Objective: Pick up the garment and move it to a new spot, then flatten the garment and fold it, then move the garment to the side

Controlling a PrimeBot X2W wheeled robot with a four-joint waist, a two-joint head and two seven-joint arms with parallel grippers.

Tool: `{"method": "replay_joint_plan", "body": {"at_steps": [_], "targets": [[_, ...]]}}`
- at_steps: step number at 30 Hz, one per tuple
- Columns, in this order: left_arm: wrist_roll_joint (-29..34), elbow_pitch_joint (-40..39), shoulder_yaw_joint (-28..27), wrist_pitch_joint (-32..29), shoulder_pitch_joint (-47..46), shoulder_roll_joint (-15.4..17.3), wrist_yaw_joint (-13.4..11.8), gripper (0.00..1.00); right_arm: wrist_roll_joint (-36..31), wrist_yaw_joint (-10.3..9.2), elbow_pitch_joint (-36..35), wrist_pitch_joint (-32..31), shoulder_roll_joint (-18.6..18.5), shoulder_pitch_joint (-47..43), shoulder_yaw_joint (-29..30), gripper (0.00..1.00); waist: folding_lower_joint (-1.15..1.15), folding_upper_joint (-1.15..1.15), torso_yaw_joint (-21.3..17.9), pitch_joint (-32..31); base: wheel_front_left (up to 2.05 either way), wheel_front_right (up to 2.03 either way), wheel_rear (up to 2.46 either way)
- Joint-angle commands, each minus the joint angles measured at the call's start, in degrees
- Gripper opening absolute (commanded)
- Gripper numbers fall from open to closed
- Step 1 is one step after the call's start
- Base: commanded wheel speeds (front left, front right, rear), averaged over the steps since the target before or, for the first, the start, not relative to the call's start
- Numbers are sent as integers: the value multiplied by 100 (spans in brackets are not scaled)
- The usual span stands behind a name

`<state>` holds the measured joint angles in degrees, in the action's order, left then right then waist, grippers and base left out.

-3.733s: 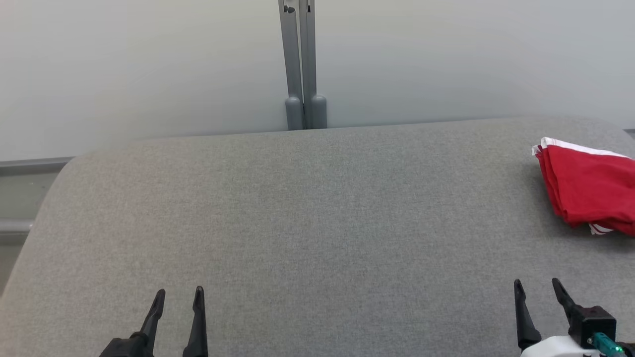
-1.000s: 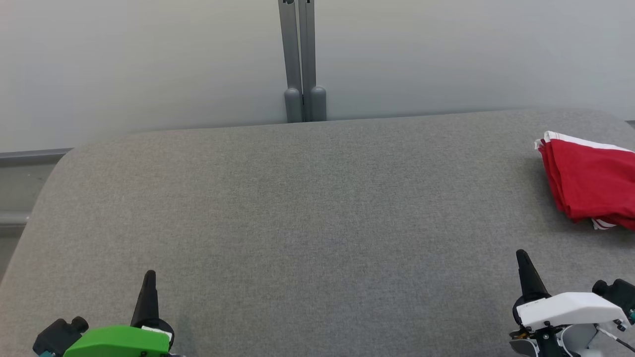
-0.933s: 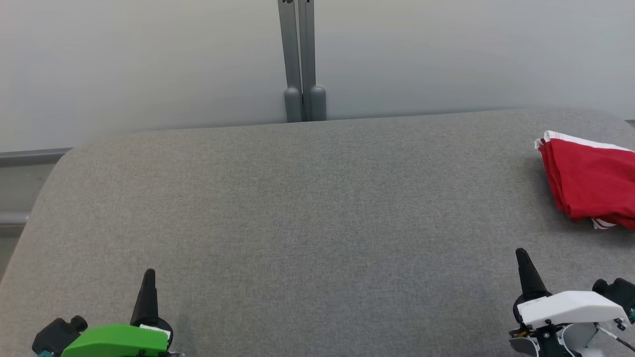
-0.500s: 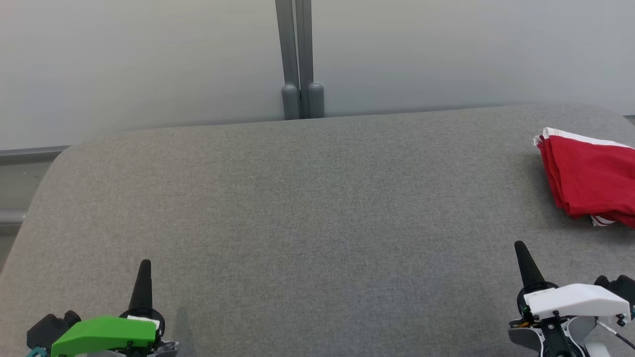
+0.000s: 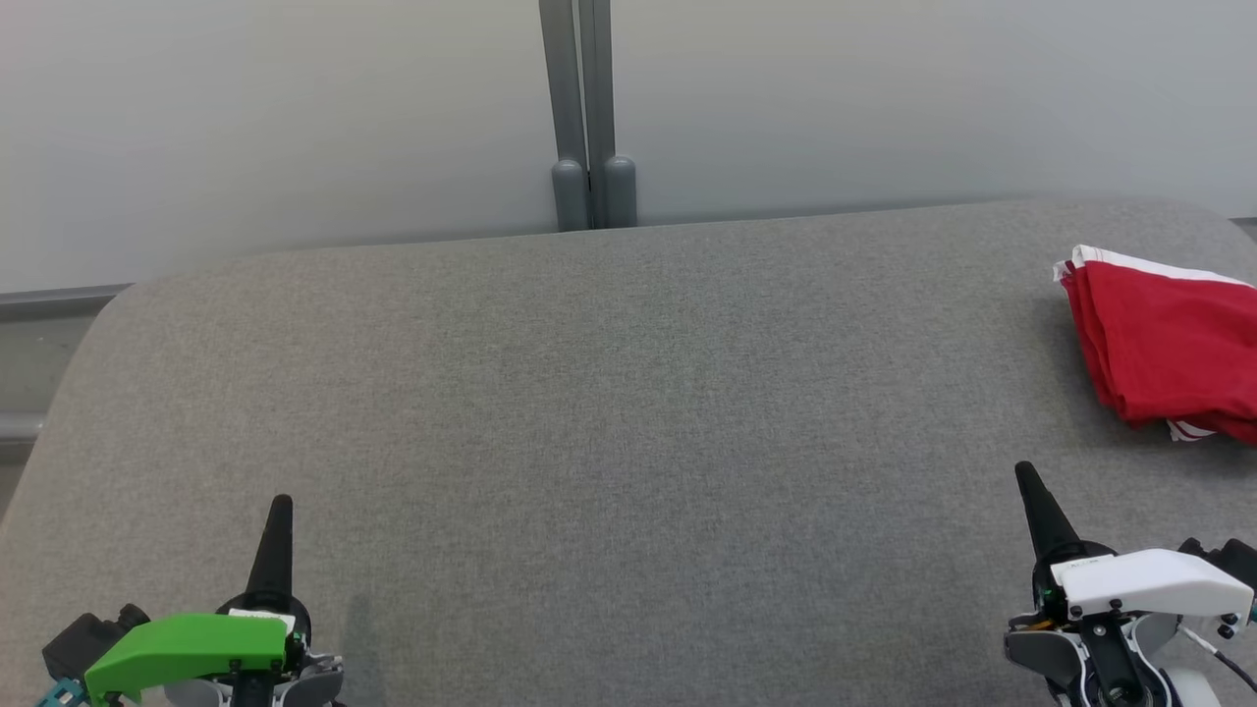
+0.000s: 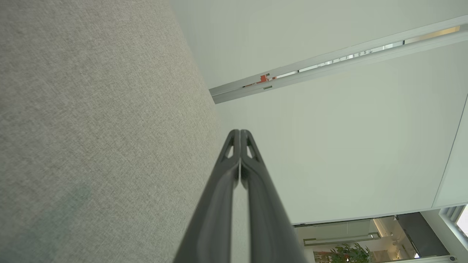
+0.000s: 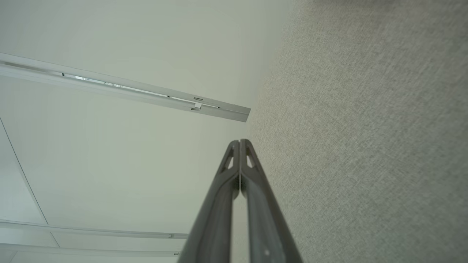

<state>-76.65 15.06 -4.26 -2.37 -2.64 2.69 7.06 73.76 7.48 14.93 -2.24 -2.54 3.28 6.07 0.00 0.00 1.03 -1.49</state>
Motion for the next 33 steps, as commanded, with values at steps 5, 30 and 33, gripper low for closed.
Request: {"method": "replay_joint_plan", "body": {"at_steps": [5,30,33], "targets": [[-327,-61,-66,-76,-184,26,32,0,369,3,-63,-95,-37,138,21,0,0,0,-15,24,0,0,0],[-1306,-100,-206,-360,-368,32,51,0,1549,2,-98,-379,-44,288,48,0,0,0,-80,130,0,0,0],[-1425,-101,-220,-381,-376,33,53,0,1672,2,-101,-398,-45,305,50,0,0,0,-88,143,0,0,0]]}}
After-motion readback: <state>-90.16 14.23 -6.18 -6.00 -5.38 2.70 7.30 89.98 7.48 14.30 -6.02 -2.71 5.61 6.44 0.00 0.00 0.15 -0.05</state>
